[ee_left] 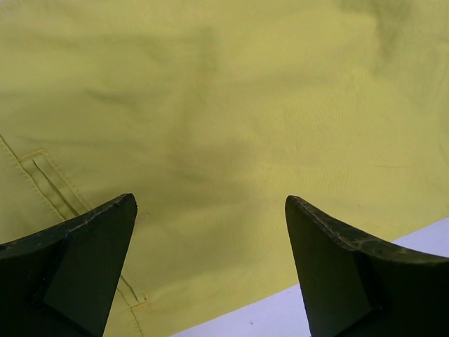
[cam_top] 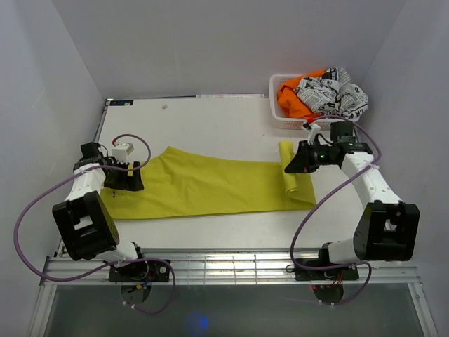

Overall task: Fold and stack the trousers
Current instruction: Fold the trousers

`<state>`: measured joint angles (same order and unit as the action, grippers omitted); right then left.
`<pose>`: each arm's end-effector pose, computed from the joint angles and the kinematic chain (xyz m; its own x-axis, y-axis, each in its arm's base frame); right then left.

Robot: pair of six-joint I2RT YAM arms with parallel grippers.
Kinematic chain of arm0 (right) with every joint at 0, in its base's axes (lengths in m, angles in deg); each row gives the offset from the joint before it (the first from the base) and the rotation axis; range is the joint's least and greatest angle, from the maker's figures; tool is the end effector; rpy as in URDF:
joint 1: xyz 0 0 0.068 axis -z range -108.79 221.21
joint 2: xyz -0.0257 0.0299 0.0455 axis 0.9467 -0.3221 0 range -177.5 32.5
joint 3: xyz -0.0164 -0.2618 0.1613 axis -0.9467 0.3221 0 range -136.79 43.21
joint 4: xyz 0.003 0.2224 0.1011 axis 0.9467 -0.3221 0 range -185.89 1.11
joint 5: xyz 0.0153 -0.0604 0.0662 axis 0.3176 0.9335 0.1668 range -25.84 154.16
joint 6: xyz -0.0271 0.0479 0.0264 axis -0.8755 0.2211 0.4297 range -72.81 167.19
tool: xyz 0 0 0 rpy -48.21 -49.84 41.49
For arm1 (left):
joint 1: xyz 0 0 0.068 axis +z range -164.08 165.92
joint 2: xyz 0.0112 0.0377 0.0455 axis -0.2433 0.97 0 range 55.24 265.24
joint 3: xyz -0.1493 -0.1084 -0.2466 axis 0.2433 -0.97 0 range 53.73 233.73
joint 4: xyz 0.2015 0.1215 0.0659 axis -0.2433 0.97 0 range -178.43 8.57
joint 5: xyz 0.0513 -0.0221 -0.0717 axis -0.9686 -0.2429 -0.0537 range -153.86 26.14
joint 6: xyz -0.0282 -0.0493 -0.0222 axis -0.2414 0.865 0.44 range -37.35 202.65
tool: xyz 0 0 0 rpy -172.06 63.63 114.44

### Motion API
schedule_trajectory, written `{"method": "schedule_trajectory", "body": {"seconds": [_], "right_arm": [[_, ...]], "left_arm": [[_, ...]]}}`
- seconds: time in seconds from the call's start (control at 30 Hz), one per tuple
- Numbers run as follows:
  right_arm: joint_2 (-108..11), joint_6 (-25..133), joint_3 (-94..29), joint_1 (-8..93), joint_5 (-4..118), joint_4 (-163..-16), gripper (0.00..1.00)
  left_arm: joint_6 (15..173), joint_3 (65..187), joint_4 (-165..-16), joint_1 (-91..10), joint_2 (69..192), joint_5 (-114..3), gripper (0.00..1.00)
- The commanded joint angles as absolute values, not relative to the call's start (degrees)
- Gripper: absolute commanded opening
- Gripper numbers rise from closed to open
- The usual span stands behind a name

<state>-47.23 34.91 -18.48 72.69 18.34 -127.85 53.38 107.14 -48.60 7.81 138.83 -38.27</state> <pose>0.2590 0.0261 0.3070 -0.7401 -0.1291 -0.6600 -0.5421 0.6952 0.4720 0.2412 0.0756 0.2415 -0.8580 0.1305 -0.4967 0.2526 0.9494 -0.1869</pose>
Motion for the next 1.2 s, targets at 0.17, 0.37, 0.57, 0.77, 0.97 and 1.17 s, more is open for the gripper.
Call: {"method": "schedule_trajectory", "body": {"seconds": [0.17, 0.37, 0.57, 0.77, 0.97, 1.17], "right_arm": [[-48.62, 61.31, -10.58, 55.58, 18.45, -94.99, 0.08], [-53.10, 65.64, -12.25, 47.14, 22.32, -88.81, 0.08], [-58.38, 69.06, -14.62, 40.72, 24.52, -82.74, 0.08], [-62.33, 72.76, -15.94, 36.50, 25.84, -78.43, 0.08], [-66.29, 75.57, -18.31, 33.77, 26.98, -75.97, 0.08], [-69.28, 77.51, -19.63, 32.89, 27.95, -74.30, 0.08]], "left_arm": [[54.44, 105.32, -50.37, 7.45, 138.64, -39.42, 0.98], [55.93, 105.50, -50.46, 7.54, 139.87, -39.60, 0.98], [57.69, 105.85, -51.07, 7.45, 141.28, -39.16, 0.98], [57.78, 105.67, -52.22, 7.45, 141.99, -41.88, 0.98], [58.13, 104.09, -53.80, 7.45, 142.16, -42.24, 0.98], [58.13, 103.65, -54.33, 7.45, 142.42, -42.41, 0.98]]}}
